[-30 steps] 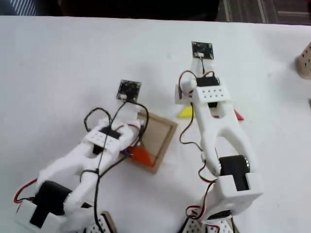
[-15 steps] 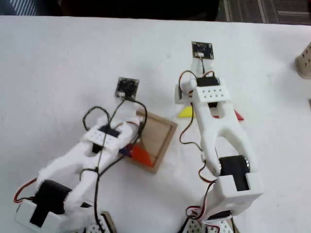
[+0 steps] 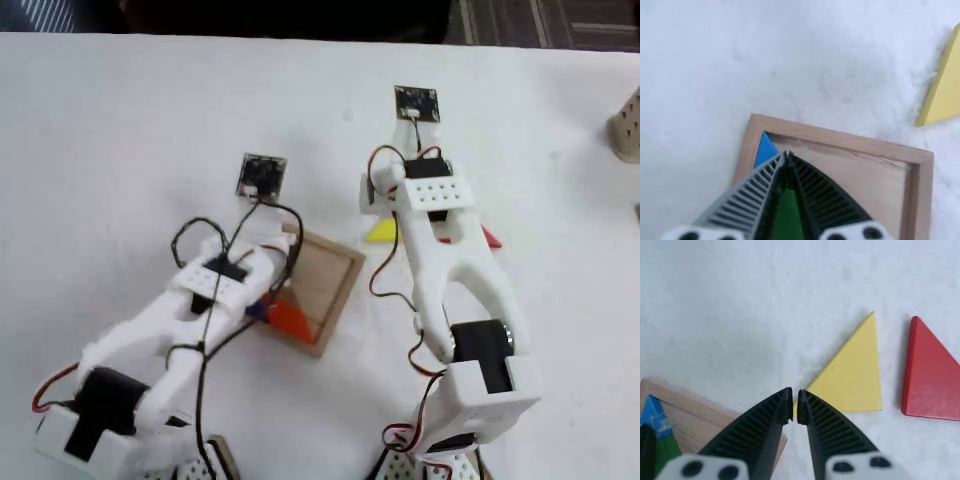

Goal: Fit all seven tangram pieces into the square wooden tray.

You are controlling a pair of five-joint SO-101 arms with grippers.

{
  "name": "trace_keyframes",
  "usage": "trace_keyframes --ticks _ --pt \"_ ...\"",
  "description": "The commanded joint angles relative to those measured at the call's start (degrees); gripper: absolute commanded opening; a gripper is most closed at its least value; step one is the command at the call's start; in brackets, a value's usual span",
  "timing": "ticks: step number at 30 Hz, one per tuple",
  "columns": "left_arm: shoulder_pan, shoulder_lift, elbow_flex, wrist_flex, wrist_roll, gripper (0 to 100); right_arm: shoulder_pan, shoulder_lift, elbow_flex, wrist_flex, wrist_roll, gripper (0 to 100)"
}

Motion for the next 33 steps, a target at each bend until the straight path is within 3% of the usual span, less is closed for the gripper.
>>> trace_keyframes --ticks 1,12,16,26,33 --pt "1.4 5.2 -6.9 -1.0 0.8 2 -0.2 -0.7 -2.5 0.6 -0.4 2.5" --pt "-0.8 3.6 -9.1 13.2 -1.1 2 -0.2 -0.4 -2.5 0.7 -0.4 2.5" --pt "-2.0 0.8 -7.2 13.2 -6.2 2 -0.2 -0.4 -2.5 0.6 -0.4 2.5" --pt "-3.9 -4.6 -6.4 13.1 -6.2 2 -0.2 -0.4 -2.5 0.6 -0.1 2.5" --pt "5.2 -11.2 1.7 10.8 -6.5 2 -0.2 -0.6 -2.5 0.6 -0.1 2.5"
